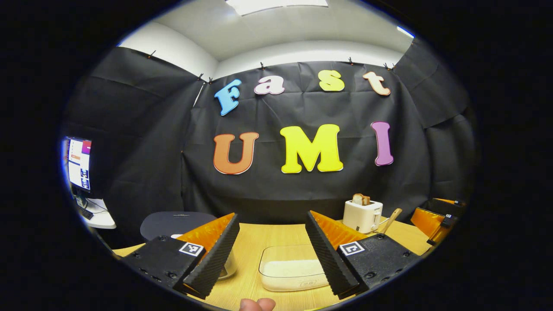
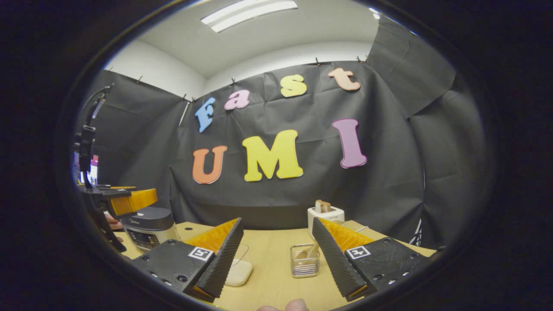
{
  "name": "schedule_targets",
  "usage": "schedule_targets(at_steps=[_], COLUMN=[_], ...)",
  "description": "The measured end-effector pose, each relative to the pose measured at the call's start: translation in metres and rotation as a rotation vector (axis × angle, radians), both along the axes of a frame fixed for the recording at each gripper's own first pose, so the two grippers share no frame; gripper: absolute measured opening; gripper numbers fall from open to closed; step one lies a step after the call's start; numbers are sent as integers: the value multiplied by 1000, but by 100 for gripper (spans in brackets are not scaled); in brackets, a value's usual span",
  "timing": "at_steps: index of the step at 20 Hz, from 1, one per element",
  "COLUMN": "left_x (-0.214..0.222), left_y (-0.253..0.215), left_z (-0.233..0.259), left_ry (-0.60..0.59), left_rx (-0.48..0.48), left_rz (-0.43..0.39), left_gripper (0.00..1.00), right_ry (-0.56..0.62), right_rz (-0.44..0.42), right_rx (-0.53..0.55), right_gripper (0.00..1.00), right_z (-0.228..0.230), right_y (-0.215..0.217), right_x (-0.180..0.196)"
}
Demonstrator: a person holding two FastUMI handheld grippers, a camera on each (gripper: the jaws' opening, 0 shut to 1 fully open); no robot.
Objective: Close the left gripper, press the button to open the rice cooker; take a wooden spoon from the chopstick holder with the right hand, scoop a spoonful of rice and pour it into the rice cooker, then put the wooden spoon back into the chopstick holder.
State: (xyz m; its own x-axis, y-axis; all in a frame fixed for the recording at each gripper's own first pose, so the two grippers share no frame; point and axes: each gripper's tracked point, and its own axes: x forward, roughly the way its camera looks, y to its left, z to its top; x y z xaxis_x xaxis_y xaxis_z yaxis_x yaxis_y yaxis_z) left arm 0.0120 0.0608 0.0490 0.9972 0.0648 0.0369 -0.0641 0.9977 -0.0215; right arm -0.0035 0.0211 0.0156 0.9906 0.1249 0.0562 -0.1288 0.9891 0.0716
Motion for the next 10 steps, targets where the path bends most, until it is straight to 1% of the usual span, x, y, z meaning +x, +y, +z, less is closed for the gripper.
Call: schedule_targets(at_steps=[1, 2, 3, 4, 5, 6, 8, 9, 10], left_x=[-6, -13, -19, -23, -26, -27, -31, -31, -32], left_y=[0, 1, 2, 3, 2, -1, -3, -7, -7], left_z=[0, 0, -1, -2, -2, -4, 1, 0, -1], left_ry=[-12, -21, -29, -33, -38, -27, -47, -43, -40], left_rx=[14, 33, 55, 74, 87, 103, 108, 108, 105], left_rz=[5, 13, 22, 30, 32, 22, 16, 0, -4], left_gripper=[98, 98, 98, 98, 98, 98, 98, 98, 98], right_ry=[-9, -15, -17, -14, -7, 0, 16, 19, 18], right_rz=[-9, -15, -14, -12, -9, -4, 3, 4, 0], right_rx=[-10, -15, -18, -22, -24, -26, -28, -32, -35], right_gripper=[91, 95, 95, 91, 91, 95, 95, 91, 95], right_z=[2, 3, 4, 3, 2, 0, -6, -7, -6], right_y=[0, 2, 6, 11, 15, 20, 28, 31, 32], right_x=[-1, -3, -5, -6, -7, -7, -6, -8, -7])
